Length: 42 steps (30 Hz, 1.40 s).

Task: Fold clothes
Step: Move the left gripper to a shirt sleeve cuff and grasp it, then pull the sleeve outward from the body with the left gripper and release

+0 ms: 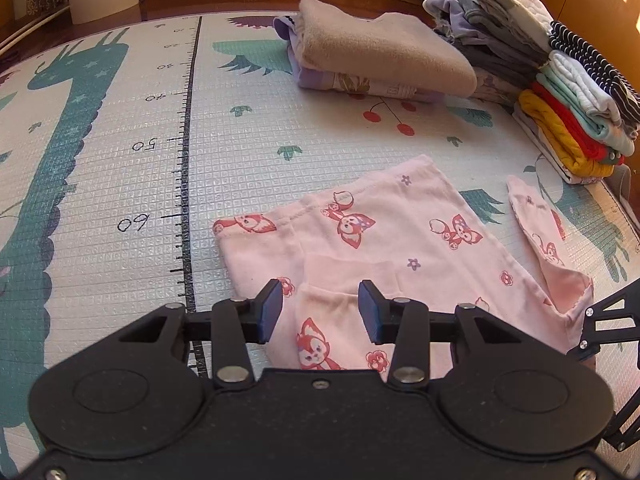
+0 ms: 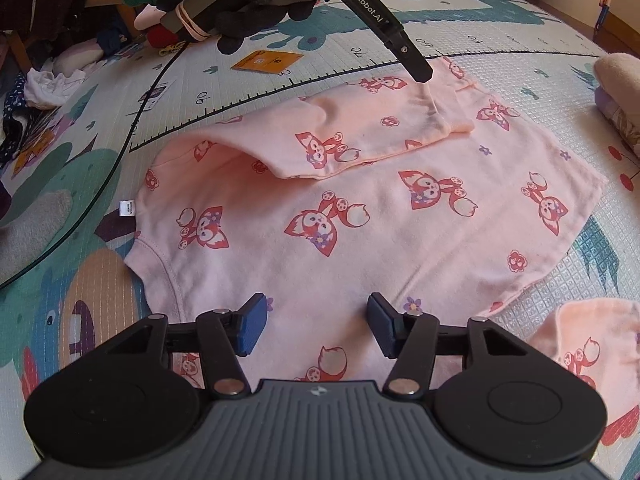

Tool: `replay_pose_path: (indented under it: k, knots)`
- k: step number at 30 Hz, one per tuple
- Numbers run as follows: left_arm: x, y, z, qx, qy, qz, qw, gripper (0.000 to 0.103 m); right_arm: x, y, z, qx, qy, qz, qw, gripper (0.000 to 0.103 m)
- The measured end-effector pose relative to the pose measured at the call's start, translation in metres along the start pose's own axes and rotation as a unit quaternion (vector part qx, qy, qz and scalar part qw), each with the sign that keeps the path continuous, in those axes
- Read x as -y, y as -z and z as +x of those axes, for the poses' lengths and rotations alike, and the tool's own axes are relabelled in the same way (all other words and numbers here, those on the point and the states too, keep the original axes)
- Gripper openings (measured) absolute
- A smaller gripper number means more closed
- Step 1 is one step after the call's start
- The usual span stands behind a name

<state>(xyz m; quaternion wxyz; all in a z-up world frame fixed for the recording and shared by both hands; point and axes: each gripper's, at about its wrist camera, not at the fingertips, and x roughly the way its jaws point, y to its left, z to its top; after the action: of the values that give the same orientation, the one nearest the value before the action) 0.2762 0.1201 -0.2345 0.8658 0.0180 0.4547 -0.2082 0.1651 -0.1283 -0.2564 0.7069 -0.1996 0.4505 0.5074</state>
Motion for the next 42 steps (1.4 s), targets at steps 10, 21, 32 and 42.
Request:
replay_pose_path:
  k: [10, 21, 32, 42]
  knots:
    - [0.006, -0.002, 0.01, -0.015, -0.004, 0.031, 0.9994, 0.002, 0.015, -0.002, -0.001, 0.005, -0.018, 0.065, 0.998, 0.05]
    - [-0.028, 0.03, -0.072, 0.072, -0.083, -0.071, 0.9914, 0.002, 0.017, -0.005, 0.0, -0.001, -0.022, 0.072, 0.997, 0.049]
    - [-0.058, 0.088, -0.132, 0.088, -0.19, -0.126, 0.9696, 0.002, 0.014, -0.008, 0.002, -0.012, -0.016, 0.065, 0.998, 0.049]
    - [-0.072, 0.141, -0.159, 0.064, -0.244, -0.163, 0.9539, 0.002, 0.012, -0.01, 0.003, -0.018, -0.014, 0.059, 0.998, 0.05]
